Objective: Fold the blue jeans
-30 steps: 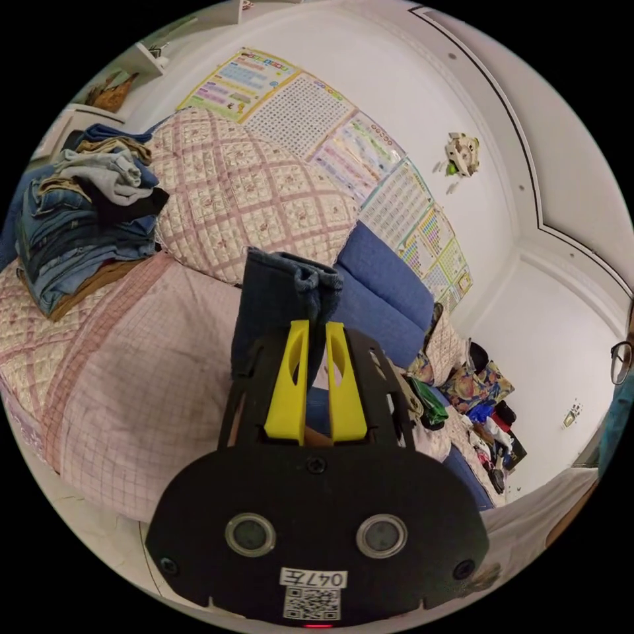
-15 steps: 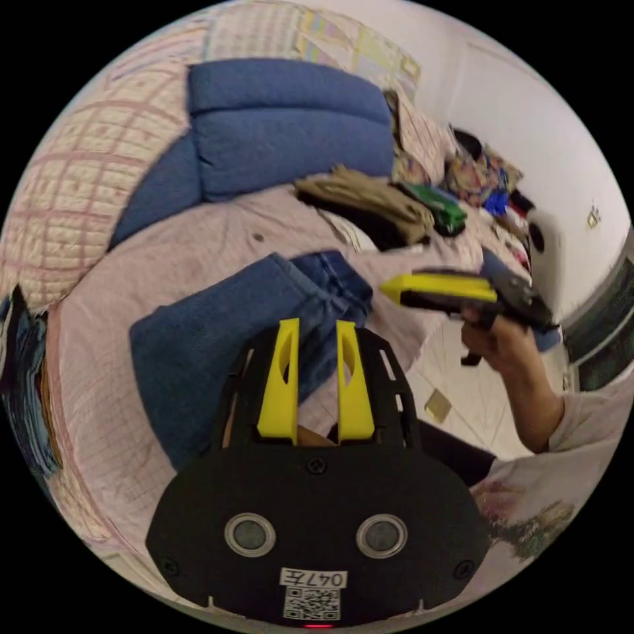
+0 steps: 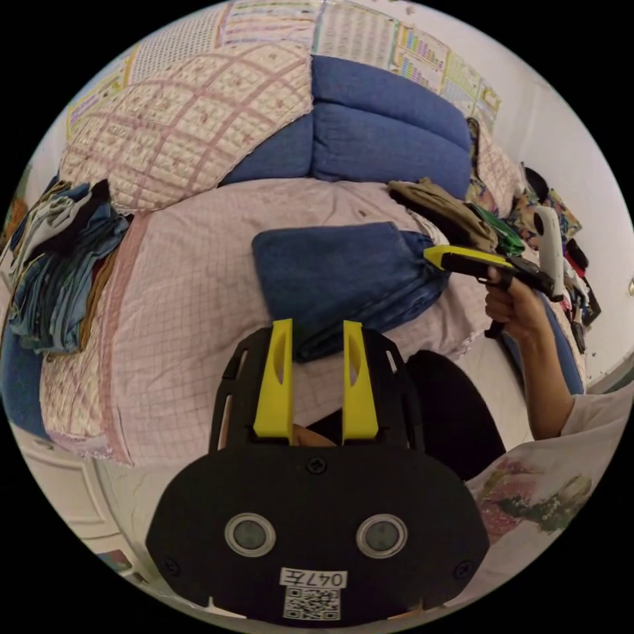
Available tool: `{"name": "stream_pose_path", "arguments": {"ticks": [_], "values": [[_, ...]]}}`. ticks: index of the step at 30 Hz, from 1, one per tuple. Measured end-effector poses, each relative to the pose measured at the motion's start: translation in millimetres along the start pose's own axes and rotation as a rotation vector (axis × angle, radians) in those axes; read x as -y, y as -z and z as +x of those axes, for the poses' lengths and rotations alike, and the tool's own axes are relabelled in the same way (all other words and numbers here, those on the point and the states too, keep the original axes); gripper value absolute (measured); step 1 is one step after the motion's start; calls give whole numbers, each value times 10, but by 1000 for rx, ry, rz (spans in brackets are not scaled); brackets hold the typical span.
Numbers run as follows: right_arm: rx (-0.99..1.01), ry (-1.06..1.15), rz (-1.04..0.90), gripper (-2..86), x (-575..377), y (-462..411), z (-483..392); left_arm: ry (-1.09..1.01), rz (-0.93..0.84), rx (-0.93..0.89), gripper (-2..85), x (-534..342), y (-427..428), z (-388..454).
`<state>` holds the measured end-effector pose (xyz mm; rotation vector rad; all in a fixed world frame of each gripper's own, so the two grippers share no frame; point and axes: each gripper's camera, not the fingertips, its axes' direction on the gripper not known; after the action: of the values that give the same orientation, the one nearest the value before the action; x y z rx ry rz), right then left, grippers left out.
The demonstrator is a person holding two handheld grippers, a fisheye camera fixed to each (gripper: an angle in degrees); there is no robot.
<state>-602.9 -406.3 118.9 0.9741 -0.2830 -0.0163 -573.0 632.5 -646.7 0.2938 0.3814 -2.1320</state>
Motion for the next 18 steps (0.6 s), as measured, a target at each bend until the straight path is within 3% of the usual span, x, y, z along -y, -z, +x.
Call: {"name": "stream_pose_path", "arguments": {"ticks": [8,13,18], "values": [[-159,85,14,-8,-181,342,-44,-101,-36,71,102,136,-782,-254],[-15,60,11,17,-195,207,202,-140,-38,101,100,183,-1135,-489],[-95,89,-74,16,-218,-31,242,-143,-32,104,99,220,-1450,-809]]}}
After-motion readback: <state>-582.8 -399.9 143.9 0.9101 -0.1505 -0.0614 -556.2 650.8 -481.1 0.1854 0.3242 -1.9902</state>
